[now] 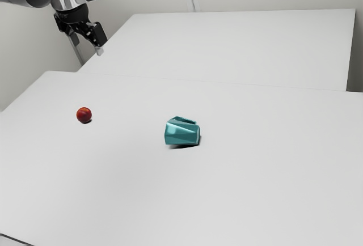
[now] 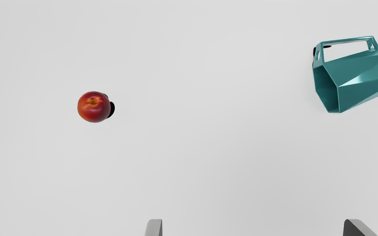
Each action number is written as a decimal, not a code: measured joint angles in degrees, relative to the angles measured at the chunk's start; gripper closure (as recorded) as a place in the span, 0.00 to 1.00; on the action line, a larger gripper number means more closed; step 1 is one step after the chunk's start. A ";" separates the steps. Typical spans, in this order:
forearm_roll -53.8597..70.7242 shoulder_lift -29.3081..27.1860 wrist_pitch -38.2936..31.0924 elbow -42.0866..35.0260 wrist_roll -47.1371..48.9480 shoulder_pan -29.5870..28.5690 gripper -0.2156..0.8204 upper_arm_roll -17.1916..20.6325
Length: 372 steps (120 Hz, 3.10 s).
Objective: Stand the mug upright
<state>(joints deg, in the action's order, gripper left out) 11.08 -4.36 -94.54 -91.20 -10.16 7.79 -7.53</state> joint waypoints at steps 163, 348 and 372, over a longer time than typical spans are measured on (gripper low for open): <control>-52.04 21.36 -11.66 -16.19 5.98 -5.04 0.21 -3.20; -70.71 31.44 -15.87 -9.69 8.17 -4.47 0.94 0.08; -67.99 30.38 -16.91 -9.64 8.52 -4.45 0.96 1.97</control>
<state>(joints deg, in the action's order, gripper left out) -56.90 26.02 -111.45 -100.84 -1.64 3.34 -5.56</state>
